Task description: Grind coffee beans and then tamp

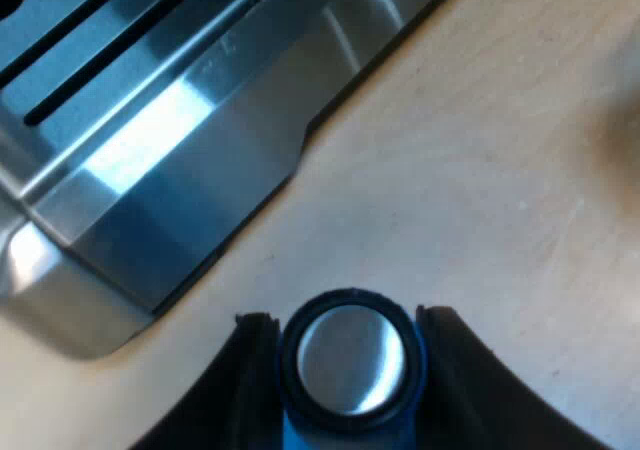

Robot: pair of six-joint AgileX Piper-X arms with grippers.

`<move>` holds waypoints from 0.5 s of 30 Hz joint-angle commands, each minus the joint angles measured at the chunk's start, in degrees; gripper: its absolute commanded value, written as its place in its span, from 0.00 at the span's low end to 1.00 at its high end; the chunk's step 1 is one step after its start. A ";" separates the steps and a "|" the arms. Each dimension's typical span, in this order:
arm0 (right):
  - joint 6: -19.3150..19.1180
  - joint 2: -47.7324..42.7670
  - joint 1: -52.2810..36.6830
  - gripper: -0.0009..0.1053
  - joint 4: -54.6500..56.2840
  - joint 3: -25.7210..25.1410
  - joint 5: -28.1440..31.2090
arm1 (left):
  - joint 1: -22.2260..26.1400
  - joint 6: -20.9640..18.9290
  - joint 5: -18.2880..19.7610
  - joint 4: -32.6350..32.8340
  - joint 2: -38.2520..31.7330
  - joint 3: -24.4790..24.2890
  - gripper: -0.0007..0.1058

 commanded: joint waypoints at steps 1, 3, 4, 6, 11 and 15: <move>-0.38 -0.33 -0.31 0.64 0.02 -0.16 -0.48 | -0.04 -0.67 1.67 -0.30 0.24 -0.03 0.20; -0.38 -0.33 -0.31 0.64 0.02 -0.16 -0.48 | -0.04 -0.67 1.67 -0.30 0.24 -0.03 0.27; -0.38 -0.33 -0.31 0.64 0.02 -0.16 -0.48 | -0.04 -0.67 1.67 -0.30 0.24 -0.03 0.34; -0.38 -0.33 -0.31 0.64 0.02 -0.16 -0.48 | -0.04 -0.67 1.67 -0.30 0.24 -0.03 0.46; -0.38 -0.33 -0.31 0.64 0.02 -0.16 -0.48 | -0.04 -0.67 1.51 -0.30 0.24 -0.03 0.64; -0.38 -0.33 -0.31 0.64 0.02 -0.16 -0.48 | -0.04 -0.67 1.51 -0.08 -0.90 -0.03 0.64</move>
